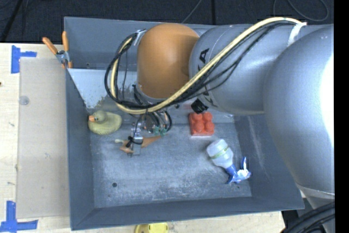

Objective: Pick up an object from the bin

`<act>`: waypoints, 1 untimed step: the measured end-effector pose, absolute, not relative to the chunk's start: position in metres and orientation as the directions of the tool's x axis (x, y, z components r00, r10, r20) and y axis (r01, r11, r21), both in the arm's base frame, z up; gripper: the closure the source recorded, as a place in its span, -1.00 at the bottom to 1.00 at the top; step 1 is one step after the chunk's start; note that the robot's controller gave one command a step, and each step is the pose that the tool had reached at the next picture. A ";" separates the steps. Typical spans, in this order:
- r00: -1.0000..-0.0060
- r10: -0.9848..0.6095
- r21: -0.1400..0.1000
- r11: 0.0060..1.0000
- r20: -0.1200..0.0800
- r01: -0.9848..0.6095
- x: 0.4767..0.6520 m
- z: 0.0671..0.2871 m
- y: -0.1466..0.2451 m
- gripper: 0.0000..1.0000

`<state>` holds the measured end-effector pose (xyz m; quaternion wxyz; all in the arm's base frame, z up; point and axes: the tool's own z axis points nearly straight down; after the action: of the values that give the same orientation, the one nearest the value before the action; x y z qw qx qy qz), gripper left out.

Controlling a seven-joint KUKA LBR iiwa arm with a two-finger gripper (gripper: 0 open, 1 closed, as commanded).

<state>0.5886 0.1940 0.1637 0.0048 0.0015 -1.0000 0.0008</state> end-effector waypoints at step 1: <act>-1.000 0.000 0.000 1.000 0.002 0.000 0.590 0.169 0.193 -1.00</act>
Offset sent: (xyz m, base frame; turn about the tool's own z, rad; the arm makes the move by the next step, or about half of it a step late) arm -0.0221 -0.0349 -0.0625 0.0610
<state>0.5902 0.1932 0.1687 0.0012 -0.0001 -1.0000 0.0002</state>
